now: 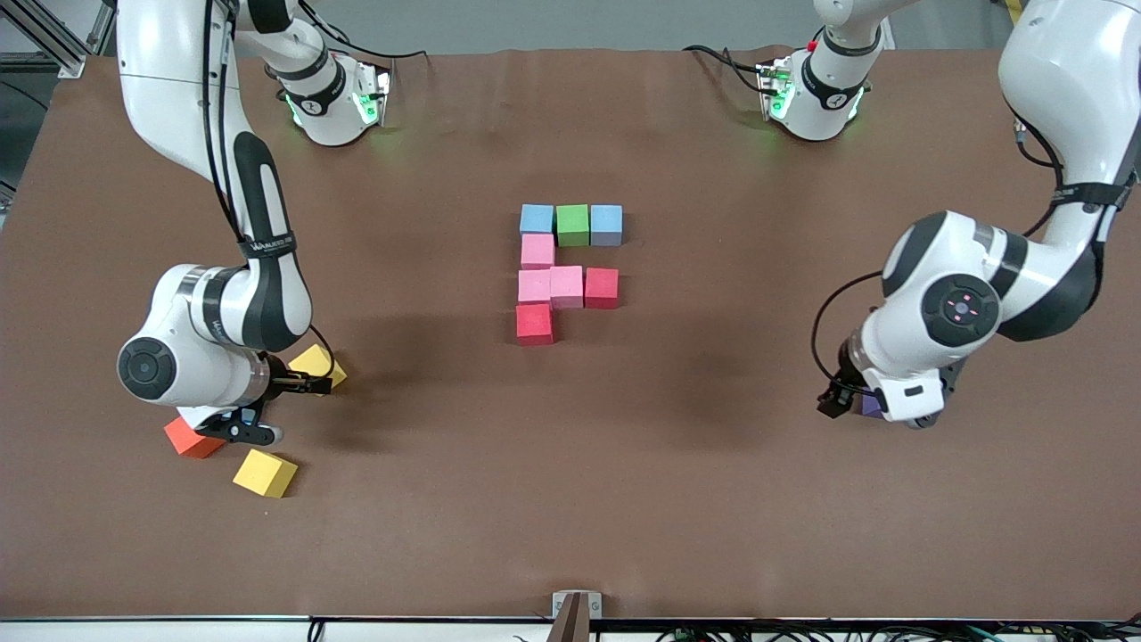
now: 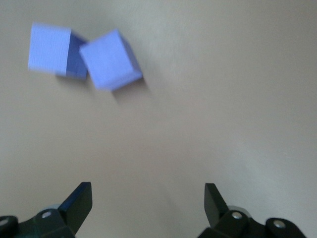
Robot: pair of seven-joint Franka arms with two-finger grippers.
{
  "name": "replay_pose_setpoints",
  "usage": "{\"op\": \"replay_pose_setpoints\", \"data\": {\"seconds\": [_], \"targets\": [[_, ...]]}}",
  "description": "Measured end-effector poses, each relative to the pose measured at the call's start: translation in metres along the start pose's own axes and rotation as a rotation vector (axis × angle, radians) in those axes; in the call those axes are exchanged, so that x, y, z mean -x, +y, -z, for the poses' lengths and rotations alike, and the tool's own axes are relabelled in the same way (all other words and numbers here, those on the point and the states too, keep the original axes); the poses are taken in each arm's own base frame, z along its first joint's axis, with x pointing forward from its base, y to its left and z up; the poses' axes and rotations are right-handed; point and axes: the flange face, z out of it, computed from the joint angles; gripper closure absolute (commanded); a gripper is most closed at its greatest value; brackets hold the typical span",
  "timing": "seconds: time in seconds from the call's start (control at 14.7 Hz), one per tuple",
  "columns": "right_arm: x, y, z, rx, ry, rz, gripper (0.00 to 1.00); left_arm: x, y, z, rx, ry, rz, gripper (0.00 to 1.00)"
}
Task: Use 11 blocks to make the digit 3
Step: 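Open both grippers and move them toward the purple and yellow blocks, then grasp the purple block with the left gripper while the right gripper grasps yellow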
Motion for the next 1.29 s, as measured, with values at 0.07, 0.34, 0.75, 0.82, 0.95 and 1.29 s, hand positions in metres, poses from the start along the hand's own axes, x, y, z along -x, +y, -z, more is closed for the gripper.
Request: {"op": "replay_pose_setpoints", "data": {"seconds": [0.07, 0.34, 0.75, 0.82, 0.95, 1.29], "targets": [[0.000, 0.005, -0.002, 0.000, -0.009, -0.013, 0.00, -0.016, -0.006, -0.007, 0.005, -0.007, -0.060, 0.00], [0.003, 0.030, -0.017, -0.003, -0.048, 0.111, 0.00, -0.062, -0.025, -0.029, 0.020, -0.003, -0.370, 0.00], [0.015, 0.002, -0.016, -0.022, -0.095, 0.459, 0.00, -0.101, -0.036, -0.053, 0.047, 0.025, -0.819, 0.00], [0.016, 0.000, -0.016, -0.024, -0.093, 0.524, 0.00, -0.105, -0.038, -0.059, 0.047, 0.022, -0.881, 0.00], [0.013, 0.001, -0.014, -0.022, -0.071, 0.622, 0.00, -0.112, -0.042, -0.075, 0.044, 0.009, -0.989, 0.00], [0.005, 0.003, -0.010, -0.001, -0.004, 0.744, 0.00, -0.131, -0.053, -0.113, 0.054, -0.003, -1.094, 0.00]]}}
